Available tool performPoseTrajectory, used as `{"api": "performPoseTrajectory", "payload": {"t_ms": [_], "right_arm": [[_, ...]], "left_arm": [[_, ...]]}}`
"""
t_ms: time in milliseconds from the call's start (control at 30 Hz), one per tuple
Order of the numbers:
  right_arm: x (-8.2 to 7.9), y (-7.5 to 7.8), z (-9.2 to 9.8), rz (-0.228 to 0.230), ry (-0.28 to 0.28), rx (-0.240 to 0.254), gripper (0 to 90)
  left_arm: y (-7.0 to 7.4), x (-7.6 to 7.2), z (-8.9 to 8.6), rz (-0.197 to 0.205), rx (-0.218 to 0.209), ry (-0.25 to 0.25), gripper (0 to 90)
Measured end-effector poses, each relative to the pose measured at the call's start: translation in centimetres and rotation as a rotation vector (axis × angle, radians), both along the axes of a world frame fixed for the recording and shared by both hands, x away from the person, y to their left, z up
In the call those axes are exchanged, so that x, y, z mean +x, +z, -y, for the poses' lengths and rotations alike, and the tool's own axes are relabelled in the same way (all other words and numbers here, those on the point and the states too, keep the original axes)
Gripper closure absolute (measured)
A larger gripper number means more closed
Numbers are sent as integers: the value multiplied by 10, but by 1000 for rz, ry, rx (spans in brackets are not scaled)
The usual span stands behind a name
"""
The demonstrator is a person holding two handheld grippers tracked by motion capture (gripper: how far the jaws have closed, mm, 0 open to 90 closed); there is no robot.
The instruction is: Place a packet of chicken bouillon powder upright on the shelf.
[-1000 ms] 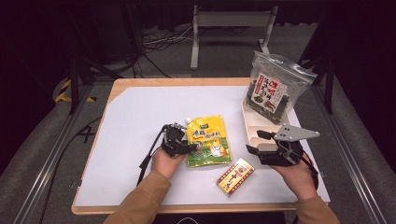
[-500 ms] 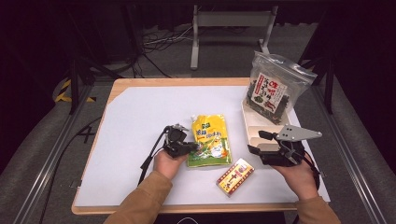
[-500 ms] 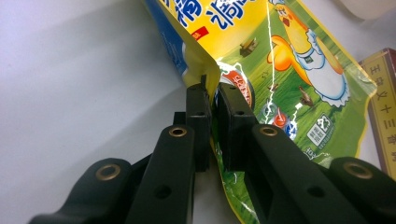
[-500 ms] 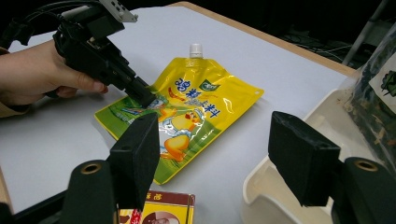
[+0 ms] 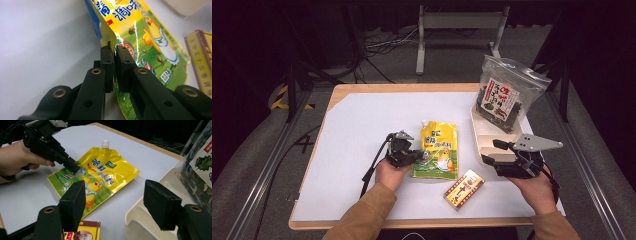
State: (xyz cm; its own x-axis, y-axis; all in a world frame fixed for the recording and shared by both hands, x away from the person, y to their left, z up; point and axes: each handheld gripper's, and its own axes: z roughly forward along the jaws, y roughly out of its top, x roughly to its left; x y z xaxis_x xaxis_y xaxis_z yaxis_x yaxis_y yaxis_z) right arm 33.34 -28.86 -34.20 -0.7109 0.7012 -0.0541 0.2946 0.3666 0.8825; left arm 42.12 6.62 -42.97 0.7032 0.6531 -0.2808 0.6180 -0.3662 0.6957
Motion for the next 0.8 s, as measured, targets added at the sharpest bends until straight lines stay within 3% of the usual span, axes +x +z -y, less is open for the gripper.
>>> {"api": "performPoseTrajectory", "payload": {"t_ms": [233, 400, 467, 700, 800], "right_arm": [[-1, 2, 0, 6, 1, 1, 346], [-2, 4, -2, 11, 11, -2, 346], [-3, 5, -3, 7, 10, -1, 345], [-7, 12, -9, 17, 29, -1, 346], [-9, 13, -11, 24, 36, -4, 342]], "left_arm": [[18, -8, -7, 62, -38, -22, 858], [34, -17, -12, 131, -57, -53, 860], [36, -19, -13, 138, -67, -56, 860], [52, -32, -18, 233, -102, -137, 863], [56, -36, -20, 256, -107, -154, 863]]}}
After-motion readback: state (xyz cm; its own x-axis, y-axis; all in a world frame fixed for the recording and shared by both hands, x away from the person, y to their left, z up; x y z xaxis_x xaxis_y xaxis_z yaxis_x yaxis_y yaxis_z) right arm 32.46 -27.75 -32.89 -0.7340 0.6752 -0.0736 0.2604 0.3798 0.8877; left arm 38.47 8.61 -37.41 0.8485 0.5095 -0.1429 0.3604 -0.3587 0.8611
